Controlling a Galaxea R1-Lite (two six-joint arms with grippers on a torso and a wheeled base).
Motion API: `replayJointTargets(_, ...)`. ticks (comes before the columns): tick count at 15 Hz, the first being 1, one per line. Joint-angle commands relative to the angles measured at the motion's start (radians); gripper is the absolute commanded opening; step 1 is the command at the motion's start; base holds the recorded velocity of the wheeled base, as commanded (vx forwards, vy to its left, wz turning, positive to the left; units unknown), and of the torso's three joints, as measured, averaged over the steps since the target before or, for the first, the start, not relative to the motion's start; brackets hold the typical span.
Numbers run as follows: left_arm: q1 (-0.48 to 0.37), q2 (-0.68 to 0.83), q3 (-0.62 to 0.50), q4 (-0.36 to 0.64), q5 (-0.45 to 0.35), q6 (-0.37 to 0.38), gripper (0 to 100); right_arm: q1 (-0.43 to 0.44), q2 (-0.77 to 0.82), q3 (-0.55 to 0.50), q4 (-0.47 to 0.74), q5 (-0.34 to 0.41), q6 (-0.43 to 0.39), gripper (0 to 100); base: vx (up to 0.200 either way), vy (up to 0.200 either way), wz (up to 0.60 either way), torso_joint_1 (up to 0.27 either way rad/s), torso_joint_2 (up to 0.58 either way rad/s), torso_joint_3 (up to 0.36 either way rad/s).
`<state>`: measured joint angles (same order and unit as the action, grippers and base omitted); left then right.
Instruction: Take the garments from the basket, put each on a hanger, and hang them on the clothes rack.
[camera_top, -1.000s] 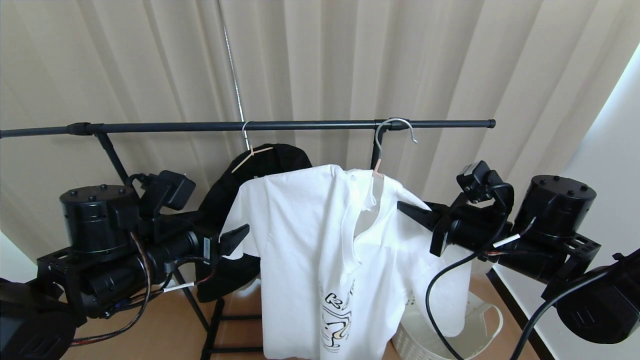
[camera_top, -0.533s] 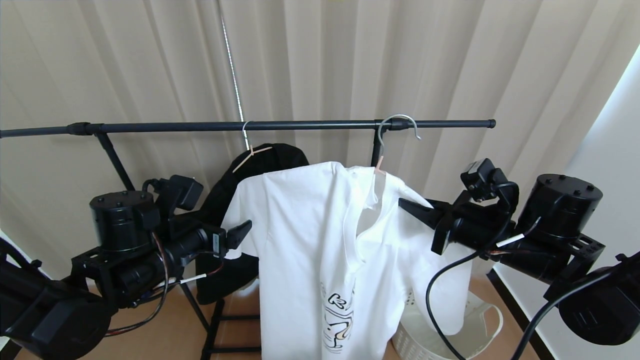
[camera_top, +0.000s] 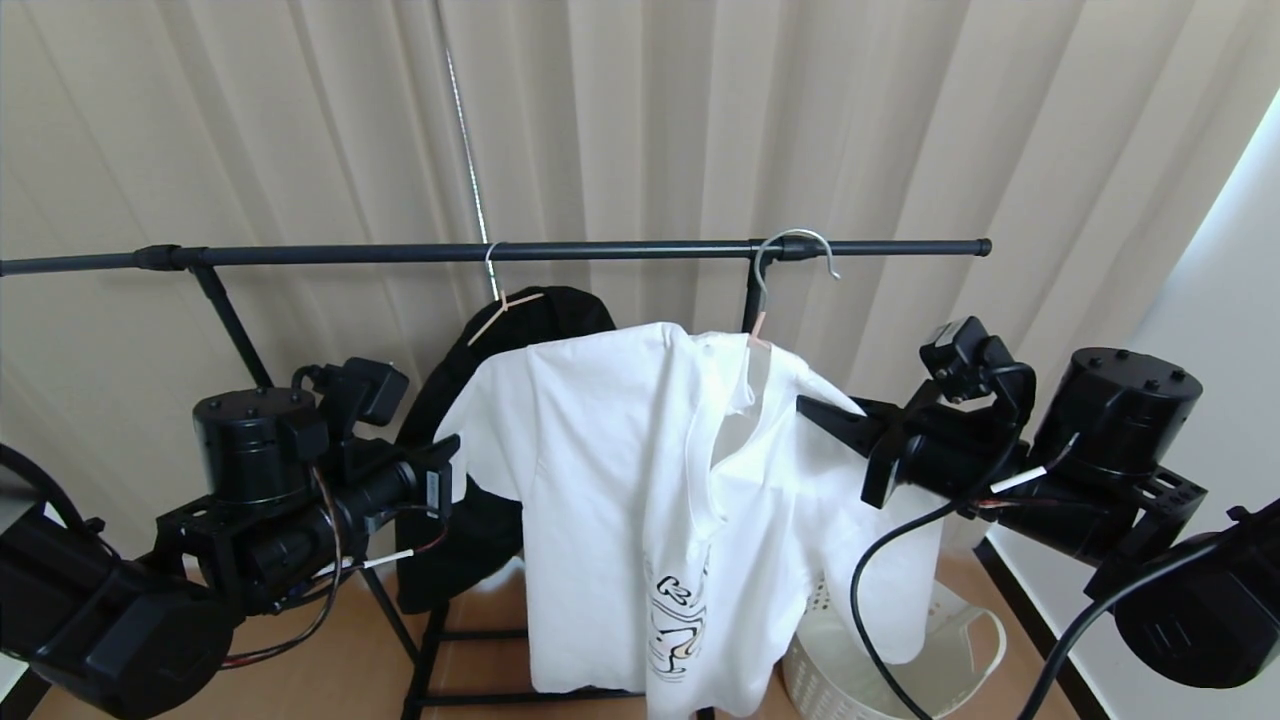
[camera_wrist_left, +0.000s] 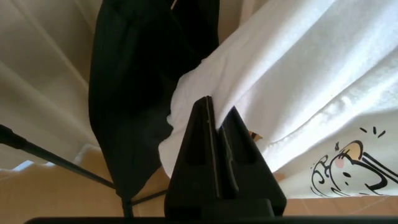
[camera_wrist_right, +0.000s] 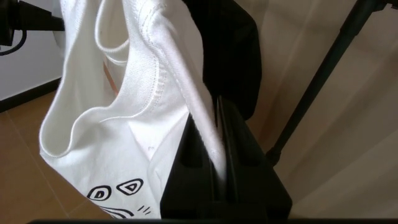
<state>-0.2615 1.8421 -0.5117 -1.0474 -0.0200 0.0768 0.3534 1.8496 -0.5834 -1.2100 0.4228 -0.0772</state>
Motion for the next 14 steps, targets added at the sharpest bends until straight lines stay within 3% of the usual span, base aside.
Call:
replayJointTargets(1,0.015,-0.001,-0.001,0.0,0.0,0.001,0,-0.013,0.002,-0.004,0.0,0.001,0.001,0,0.0,0.0,0.0,0.0,0.0,0.0)
replayJointTargets(14,0.039,0.04,-0.005,0.0,0.0,0.0,0,-0.093,-0.01,-0.033,0.0,0.034,0.007,0,0.0,0.0,0.0,0.0,0.0,0.0)
